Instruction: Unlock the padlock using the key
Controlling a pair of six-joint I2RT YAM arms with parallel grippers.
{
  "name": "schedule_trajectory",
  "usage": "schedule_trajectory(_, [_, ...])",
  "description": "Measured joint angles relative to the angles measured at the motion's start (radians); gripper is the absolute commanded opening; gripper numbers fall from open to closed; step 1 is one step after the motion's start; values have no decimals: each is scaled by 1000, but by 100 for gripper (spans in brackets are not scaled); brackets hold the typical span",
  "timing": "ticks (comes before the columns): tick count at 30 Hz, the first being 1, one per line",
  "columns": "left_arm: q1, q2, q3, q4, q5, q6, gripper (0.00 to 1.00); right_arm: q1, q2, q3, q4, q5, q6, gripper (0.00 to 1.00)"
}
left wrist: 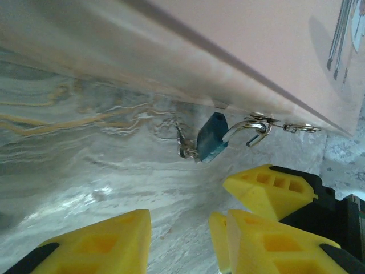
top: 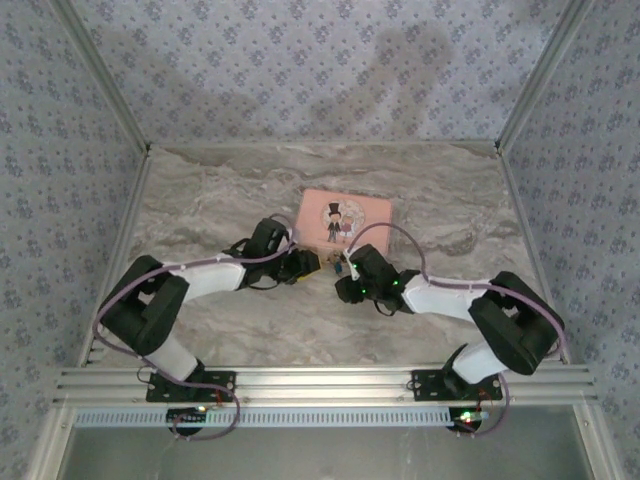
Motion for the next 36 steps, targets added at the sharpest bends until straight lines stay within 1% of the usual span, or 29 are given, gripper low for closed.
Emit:
schedule_trajectory(5, [40,-66,-3,-34,-28,3,41,12,61,34,47,56,24,40])
schedule_trajectory(9, [65,-79,-3,-54,-39,9,42,17,119,69,74,88,39,40])
schedule_trajectory(14, [71,-80,-2,-66,-42,12,42,17,188,115,81,124,49,34])
schedule_trajectory(18, [74,-80,-1,-79,-42,17,42,19,192,120,74,140,49,30])
schedule_trajectory(20, [78,-80,0,-82,-42,19,42,19,192,120,74,144,50,25])
schedule_trajectory(23, [83,-80,3,-83,-42,19,42,19,191,114,77,151,50,23])
schedule_trajectory(25, [84,-80,5,-83,-42,20,42,19,185,101,90,154,50,23])
schedule_trajectory(28, [84,-80,6,-84,-42,20,42,19,177,84,111,149,49,31])
schedule_trajectory(35, [84,-72,37,-83,-41,27,42,23,157,61,119,148,49,25])
schedule_trajectory(36, [84,-72,37,-83,-40,27,42,23,156,61,118,148,49,23])
